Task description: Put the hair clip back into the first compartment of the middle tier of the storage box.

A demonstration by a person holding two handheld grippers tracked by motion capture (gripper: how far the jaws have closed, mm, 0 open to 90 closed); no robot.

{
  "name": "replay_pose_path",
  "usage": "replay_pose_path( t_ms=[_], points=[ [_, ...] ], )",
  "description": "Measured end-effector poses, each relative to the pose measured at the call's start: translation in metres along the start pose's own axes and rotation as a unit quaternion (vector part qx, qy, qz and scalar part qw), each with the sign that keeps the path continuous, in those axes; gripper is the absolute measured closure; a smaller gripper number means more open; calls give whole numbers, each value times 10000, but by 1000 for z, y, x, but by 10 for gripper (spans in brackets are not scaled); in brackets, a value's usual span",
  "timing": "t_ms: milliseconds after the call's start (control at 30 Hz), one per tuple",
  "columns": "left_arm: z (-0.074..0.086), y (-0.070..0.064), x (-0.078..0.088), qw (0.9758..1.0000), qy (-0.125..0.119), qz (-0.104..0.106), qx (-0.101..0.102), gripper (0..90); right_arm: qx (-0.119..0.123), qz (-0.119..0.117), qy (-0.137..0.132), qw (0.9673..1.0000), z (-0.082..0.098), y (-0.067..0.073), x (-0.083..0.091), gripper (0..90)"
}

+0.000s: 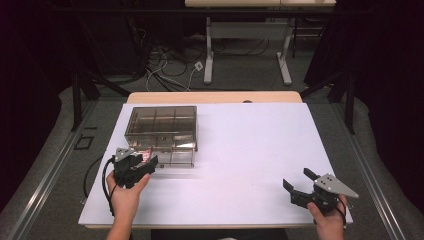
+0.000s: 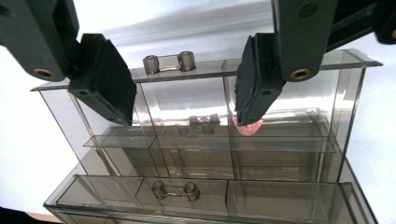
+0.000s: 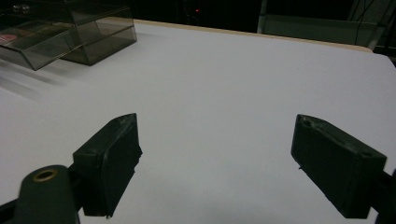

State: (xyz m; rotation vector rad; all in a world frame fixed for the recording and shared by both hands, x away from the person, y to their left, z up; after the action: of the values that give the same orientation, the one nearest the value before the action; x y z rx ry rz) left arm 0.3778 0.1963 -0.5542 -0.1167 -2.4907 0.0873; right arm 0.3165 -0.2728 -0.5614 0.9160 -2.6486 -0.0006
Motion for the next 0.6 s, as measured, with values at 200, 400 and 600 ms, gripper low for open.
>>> replay_pose_path(
  t_ms=[200,400,600],
  points=[
    [6,4,3,9999,43,-54,96,477,19,-56,14,10000,-1,1,-4,149],
    [9,5,7,9997,37,16,243,553,33,-133,3,9999,-3,4,-8,149],
    [11,1,10,9991,150,159,357,649,76,-128,25,9999,-3,3,-9,149]
  ],
)
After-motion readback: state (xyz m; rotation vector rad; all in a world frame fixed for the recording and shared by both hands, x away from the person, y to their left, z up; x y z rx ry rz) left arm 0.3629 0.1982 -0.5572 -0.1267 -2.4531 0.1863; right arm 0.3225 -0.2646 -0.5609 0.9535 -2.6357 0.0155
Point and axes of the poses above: each handheld gripper's, and its own axes: x roughly backward along the jaws, z roughly out of its underside, y roughly to its left, the point moved 8 cm from there along -x, roughly forward along the jaws, and after that the axes turned 13 degrees about -z, right-handed, at the moved point
